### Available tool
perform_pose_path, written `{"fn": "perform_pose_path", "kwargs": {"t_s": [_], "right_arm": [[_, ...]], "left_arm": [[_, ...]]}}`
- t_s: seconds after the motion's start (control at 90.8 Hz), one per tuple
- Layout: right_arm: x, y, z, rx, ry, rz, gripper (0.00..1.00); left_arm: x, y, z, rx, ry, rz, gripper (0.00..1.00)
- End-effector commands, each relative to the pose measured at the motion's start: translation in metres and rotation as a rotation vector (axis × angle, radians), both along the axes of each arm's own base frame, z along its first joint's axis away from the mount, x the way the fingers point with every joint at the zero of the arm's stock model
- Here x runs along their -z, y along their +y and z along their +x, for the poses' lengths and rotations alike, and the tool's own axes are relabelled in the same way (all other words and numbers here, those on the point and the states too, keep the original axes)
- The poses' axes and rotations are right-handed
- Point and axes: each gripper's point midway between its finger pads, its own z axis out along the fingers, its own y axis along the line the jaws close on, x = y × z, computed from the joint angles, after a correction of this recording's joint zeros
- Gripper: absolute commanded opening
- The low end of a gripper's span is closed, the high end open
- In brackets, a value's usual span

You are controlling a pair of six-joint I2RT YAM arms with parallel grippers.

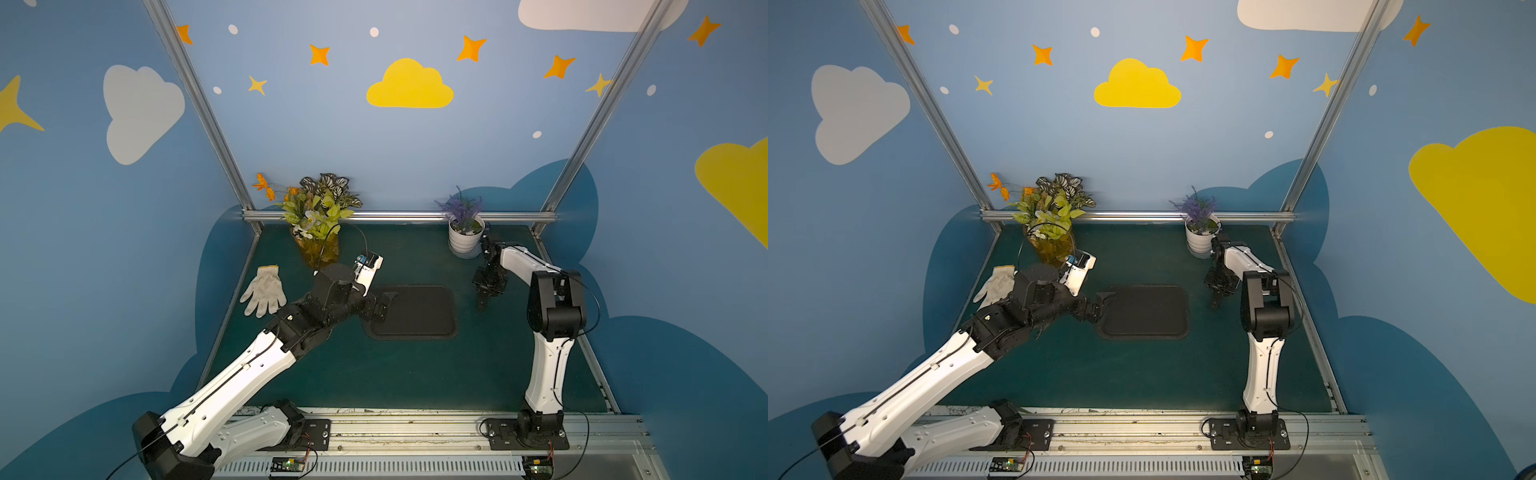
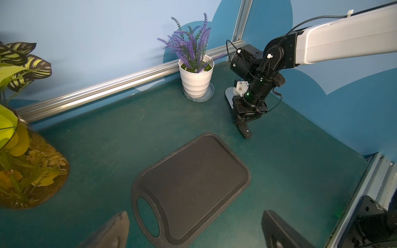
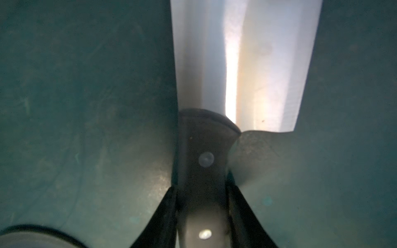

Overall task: Align the knife with the edge of the cutting board
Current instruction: Adjust the knife at the center of the board.

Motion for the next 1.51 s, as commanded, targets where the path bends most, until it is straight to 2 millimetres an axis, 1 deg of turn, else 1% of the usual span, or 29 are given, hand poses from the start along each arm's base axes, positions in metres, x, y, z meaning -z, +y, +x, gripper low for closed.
{"fn": "perform_pose_path", "kwargs": {"t_s": [0.0, 0.066, 0.154, 0.319, 0.562, 0.639, 0.738, 0.936, 1.013, 1.112, 1.255, 1.299, 1.376, 1.497], "right_arm": [[0.015, -0.001, -0.007, -0.004, 0.021, 0.01, 0.07], [0.01, 0.001, -0.009, -0.005, 0.006, 0.017, 0.0], [-0.004, 0.005, -0.014, -0.013, -0.022, 0.032, 0.0], [-0.023, 0.015, -0.032, -0.05, -0.05, 0.031, 0.0], [-0.038, 0.029, -0.064, -0.103, -0.069, 0.01, 0.0], [-0.037, 0.034, -0.077, -0.111, -0.063, 0.013, 0.0], [-0.033, 0.042, -0.087, -0.113, -0.066, 0.038, 0.0], [-0.017, 0.059, -0.11, -0.147, -0.019, 0.074, 0.0], [-0.009, 0.059, -0.121, -0.158, 0.009, 0.05, 0.0], [-0.001, 0.054, -0.13, -0.165, 0.036, 0.015, 0.0], [0.012, 0.053, -0.137, -0.174, 0.07, 0.004, 0.0], [0.012, 0.054, -0.137, -0.182, 0.064, 0.003, 0.0], [0.012, 0.057, -0.136, -0.181, 0.053, 0.012, 0.1], [0.014, 0.059, -0.135, -0.173, 0.059, 0.021, 0.19]], "left_arm": [[0.0, 0.003, -0.001, -0.002, -0.019, 0.009, 1.0], [0.0, 0.003, -0.001, -0.003, -0.02, 0.009, 1.0], [0.0, 0.003, -0.001, -0.002, -0.019, 0.01, 1.0], [0.0, 0.002, -0.002, -0.001, -0.024, 0.016, 1.0], [0.001, 0.0, -0.004, 0.009, -0.028, 0.025, 1.0], [0.001, -0.001, -0.005, 0.011, -0.028, 0.023, 1.0], [0.002, -0.001, -0.004, 0.009, -0.027, 0.029, 1.0], [0.009, -0.004, -0.003, 0.014, -0.016, 0.047, 1.0], [0.009, -0.003, -0.003, 0.007, -0.02, 0.054, 1.0], [0.009, -0.002, -0.002, -0.002, -0.028, 0.062, 1.0], [0.01, 0.0, 0.0, -0.011, -0.032, 0.07, 1.0], [0.01, 0.0, 0.0, -0.013, -0.034, 0.07, 1.0], [0.01, 0.002, 0.0, -0.018, -0.038, 0.076, 1.0], [0.01, 0.002, 0.0, -0.02, -0.04, 0.077, 1.0]]}}
